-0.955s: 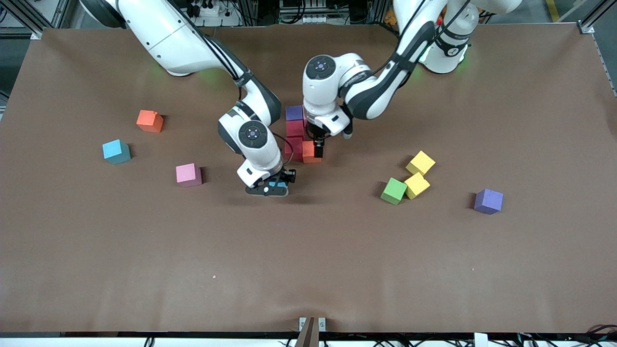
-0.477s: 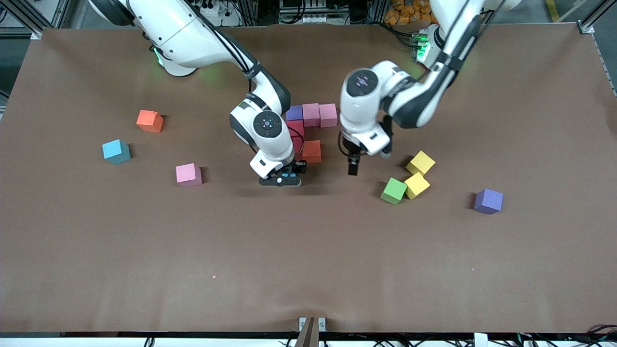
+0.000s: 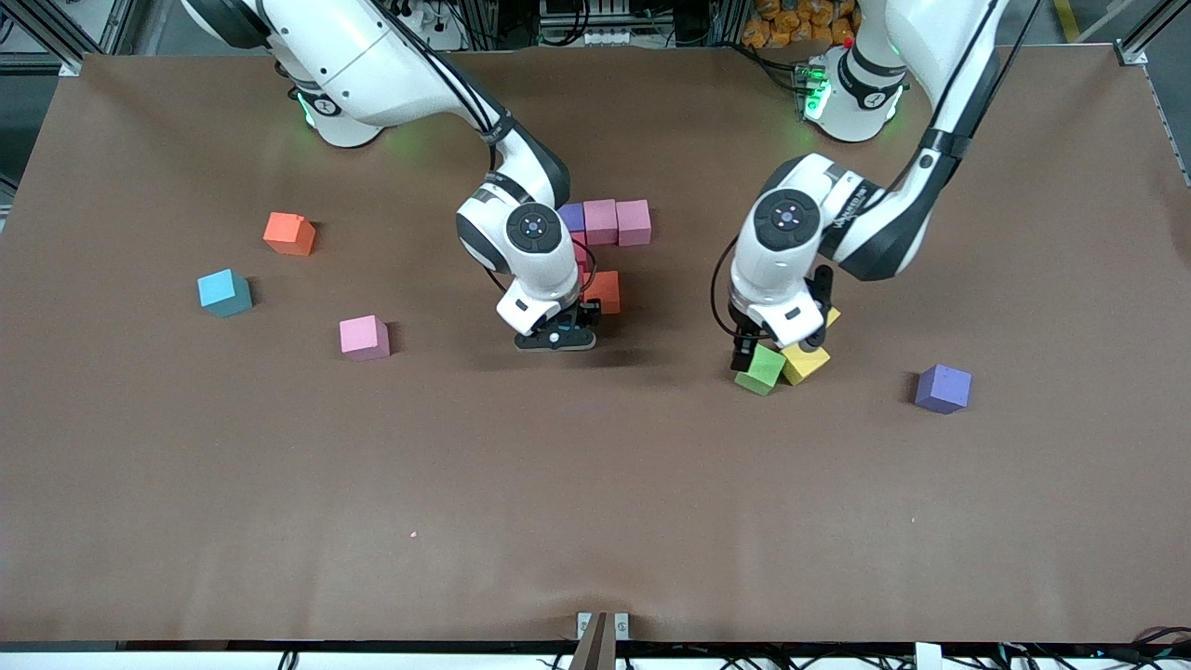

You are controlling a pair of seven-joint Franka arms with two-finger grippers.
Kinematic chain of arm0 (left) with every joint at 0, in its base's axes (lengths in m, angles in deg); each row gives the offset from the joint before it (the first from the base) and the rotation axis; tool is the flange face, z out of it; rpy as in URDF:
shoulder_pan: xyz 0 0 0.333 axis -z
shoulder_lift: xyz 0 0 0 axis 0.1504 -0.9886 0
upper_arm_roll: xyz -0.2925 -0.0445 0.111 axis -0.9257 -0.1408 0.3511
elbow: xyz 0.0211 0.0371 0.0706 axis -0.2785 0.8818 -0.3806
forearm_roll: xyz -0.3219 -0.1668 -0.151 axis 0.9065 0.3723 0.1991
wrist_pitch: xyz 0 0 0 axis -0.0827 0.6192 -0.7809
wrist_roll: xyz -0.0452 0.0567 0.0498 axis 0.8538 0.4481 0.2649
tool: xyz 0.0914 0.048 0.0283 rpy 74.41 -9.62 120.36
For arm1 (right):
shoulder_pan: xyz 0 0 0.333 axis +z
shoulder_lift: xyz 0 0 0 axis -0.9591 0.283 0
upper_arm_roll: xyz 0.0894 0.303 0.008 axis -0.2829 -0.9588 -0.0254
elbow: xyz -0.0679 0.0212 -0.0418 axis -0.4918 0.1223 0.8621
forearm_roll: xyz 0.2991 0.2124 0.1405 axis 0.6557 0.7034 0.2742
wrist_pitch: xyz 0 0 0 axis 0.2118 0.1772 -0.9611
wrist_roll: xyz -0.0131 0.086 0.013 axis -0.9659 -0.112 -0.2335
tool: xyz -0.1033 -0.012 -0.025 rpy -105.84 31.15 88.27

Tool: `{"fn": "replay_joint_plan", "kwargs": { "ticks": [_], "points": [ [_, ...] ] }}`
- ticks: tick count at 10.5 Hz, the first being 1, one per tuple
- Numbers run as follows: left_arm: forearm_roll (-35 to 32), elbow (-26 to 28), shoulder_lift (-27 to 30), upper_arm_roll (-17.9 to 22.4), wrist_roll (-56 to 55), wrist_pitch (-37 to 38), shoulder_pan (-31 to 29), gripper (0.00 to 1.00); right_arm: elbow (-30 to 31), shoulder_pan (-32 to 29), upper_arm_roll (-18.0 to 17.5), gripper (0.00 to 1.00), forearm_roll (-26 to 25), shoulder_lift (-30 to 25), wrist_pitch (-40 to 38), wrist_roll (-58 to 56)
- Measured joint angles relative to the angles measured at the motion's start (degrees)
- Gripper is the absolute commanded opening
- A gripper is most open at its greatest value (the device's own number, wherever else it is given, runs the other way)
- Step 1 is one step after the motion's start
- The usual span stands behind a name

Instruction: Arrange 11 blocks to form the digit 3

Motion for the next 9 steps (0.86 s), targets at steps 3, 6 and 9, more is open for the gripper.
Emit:
{"fn": "replay_joint_plan", "kwargs": {
  "ticks": [3, 6, 9],
  "points": [
    [0.0, -1.4, -0.3, 0.0, 3.9, 0.2, -0.5, 1.0, 0.2, 0.0, 0.0, 0.28, -0.6, 0.8, 0.0, 0.0],
    [0.0, -2.2, -0.4, 0.0, 9.1, 0.2, -2.5, 1.0, 0.3, 0.0, -0.2, 0.28, -0.6, 0.8, 0.0, 0.0],
    [0.1, -4.0, -1.5, 0.0, 10.9, 0.3, -3.2, 1.0, 0.3, 0.1, -0.6, 0.29, -0.6, 0.8, -0.2, 0.0]
  ]
}}
